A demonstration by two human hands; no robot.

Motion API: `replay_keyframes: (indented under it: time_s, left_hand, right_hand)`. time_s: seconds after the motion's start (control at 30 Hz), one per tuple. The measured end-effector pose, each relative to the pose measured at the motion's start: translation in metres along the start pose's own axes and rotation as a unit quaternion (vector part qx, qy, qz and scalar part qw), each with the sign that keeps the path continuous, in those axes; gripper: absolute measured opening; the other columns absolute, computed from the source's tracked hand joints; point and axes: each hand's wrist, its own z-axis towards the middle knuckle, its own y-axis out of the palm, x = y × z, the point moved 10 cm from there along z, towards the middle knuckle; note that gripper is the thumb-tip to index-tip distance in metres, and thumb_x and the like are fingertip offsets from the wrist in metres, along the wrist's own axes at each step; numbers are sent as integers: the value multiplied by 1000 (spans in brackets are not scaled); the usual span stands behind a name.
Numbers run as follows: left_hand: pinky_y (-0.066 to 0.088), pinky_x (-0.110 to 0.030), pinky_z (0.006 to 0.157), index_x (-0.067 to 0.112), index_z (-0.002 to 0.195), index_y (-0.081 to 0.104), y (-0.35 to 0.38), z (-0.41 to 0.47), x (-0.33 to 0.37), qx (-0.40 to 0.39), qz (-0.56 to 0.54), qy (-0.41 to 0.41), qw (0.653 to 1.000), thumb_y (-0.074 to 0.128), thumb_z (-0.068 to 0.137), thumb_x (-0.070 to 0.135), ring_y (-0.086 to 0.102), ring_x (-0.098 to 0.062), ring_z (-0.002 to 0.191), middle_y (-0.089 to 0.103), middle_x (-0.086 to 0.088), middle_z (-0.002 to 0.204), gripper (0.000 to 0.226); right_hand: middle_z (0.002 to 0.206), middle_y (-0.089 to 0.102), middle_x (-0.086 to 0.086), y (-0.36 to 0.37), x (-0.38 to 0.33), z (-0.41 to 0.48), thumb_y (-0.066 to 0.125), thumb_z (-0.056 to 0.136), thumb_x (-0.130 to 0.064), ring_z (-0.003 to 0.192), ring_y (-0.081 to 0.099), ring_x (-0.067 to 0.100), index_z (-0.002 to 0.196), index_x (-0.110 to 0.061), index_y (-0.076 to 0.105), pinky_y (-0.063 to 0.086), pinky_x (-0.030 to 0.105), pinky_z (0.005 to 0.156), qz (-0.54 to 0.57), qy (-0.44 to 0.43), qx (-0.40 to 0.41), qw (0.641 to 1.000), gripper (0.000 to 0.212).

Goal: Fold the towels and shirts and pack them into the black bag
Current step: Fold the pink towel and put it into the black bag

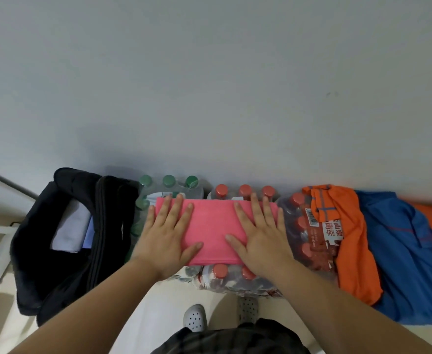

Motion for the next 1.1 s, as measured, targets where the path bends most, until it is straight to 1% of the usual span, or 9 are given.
replay_keyframes:
  time_s: [0.23, 0.33, 0.43, 0.5, 0.6, 0.77, 0.83, 0.97, 1.1]
  left_hand:
    - [-3, -54, 123, 22, 159, -6, -3, 5, 1, -3, -14, 43, 999, 9, 89, 81, -22, -26, 151, -18, -6, 165, 92]
    - [-4, -50, 124, 25, 159, 0, -11, -2, -7, 31, -57, -13, 998, 9, 92, 74, -22, -25, 151, -16, -6, 166, 83]
    - [12, -49, 124, 25, 158, 20, -24, -14, -21, 76, -121, -97, 985, 22, 95, 63, 2, -35, 153, 2, -14, 167, 73]
    - [25, -52, 118, 25, 154, 30, -23, -20, -29, 70, -138, -143, 978, 38, 95, 52, 20, -42, 145, 15, -19, 163, 65]
    - [42, -55, 102, 25, 145, 47, -25, -23, -34, 76, -117, -153, 978, 61, 89, 35, 39, -41, 125, 41, -19, 147, 58]
    - [51, -47, 76, 27, 129, 61, -32, -18, -32, 90, -34, -104, 990, 72, 79, 45, 53, -33, 91, 57, -12, 104, 54]
    - [50, -46, 79, 29, 130, 60, -35, -14, -35, 81, -44, -105, 990, 70, 80, 48, 52, -33, 92, 56, -10, 104, 55]
    - [42, -42, 98, 36, 140, 49, -33, -7, -42, 27, -113, -138, 984, 66, 84, 48, 45, -31, 110, 51, -6, 119, 60]
    - [43, -38, 102, 40, 140, 47, -27, -4, -49, -15, -215, -183, 959, 70, 80, 36, 49, -31, 114, 50, -6, 119, 65]
  right_hand:
    - [158, -39, 4, 4, 11, -13, 0, 87, -84, 145, -36, 29, 151, -38, -27, -14, 59, 119, -8, 8, -13, 1000, 83]
    - [159, -37, 5, -1, 9, -12, 1, 87, -84, 145, -36, 29, 152, -39, -25, -17, 59, 118, -1, 8, -14, 1000, 83]
    - [159, -37, 1, -16, -7, -10, 6, 89, -82, 145, -37, 26, 154, -40, -20, -16, 59, 118, 6, -9, 12, 1000, 81]
    - [159, -37, -2, -26, -26, -5, 7, 89, -80, 145, -38, 24, 154, -40, -19, -18, 58, 117, 18, -31, 29, 999, 80]
    - [158, -38, -5, -20, -46, 6, 9, 92, -77, 142, -42, 23, 152, -41, -22, -19, 59, 117, 23, -48, 14, 999, 77]
    - [161, -33, -3, 0, -44, 9, 6, 90, -79, 144, -38, 25, 152, -40, -24, -13, 59, 118, -12, -33, 0, 999, 79]
    - [161, -33, -4, -1, -44, 9, 7, 90, -79, 144, -38, 25, 153, -41, -23, -14, 59, 119, -5, -33, 2, 999, 79]
    - [160, -34, -4, -2, -43, 9, 8, 91, -79, 144, -39, 23, 152, -42, -23, -14, 58, 119, -8, -30, 0, 1000, 79]
    - [160, -36, -4, -3, -44, 8, 8, 90, -80, 143, -41, 23, 152, -42, -24, -14, 58, 119, -10, -25, -1, 1000, 79]
